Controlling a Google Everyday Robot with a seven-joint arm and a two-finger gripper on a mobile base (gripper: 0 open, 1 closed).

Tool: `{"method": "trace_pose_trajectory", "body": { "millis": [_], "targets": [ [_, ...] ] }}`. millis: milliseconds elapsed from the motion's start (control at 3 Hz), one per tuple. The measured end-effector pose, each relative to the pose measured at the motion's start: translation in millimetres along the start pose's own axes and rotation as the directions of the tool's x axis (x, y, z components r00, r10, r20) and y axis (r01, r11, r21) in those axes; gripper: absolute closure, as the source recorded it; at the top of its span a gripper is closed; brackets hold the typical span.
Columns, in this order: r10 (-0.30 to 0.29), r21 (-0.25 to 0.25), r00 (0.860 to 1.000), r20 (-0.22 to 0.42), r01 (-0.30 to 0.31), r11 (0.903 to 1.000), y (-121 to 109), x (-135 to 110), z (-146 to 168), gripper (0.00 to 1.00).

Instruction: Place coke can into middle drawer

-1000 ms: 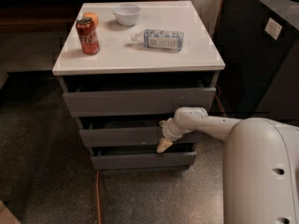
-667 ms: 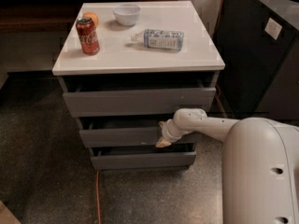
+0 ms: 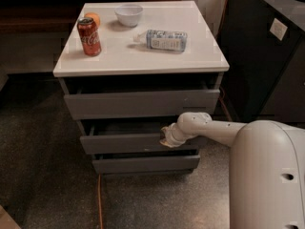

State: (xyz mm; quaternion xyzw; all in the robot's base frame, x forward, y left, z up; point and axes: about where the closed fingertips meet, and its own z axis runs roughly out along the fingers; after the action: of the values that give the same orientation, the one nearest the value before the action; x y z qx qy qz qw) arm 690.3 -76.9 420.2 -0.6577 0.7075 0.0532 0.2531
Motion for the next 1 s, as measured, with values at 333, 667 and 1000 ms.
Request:
{"method": "trace_pose_trajectory", "body": {
  "millis": [333,667,1000],
  "targets": [
    [0.0,0.0,1.0,0.0,0.0,1.0,-0.6,-1.0,-2.1,1.0],
    [0.0,0.0,1.0,0.0,0.0,1.0,-1.1,-1.8,-3.8,1.0],
    [0.0,0.0,1.0,0.0,0.0,1.0,-1.0,-1.8,-3.8,1.0]
  ]
}}
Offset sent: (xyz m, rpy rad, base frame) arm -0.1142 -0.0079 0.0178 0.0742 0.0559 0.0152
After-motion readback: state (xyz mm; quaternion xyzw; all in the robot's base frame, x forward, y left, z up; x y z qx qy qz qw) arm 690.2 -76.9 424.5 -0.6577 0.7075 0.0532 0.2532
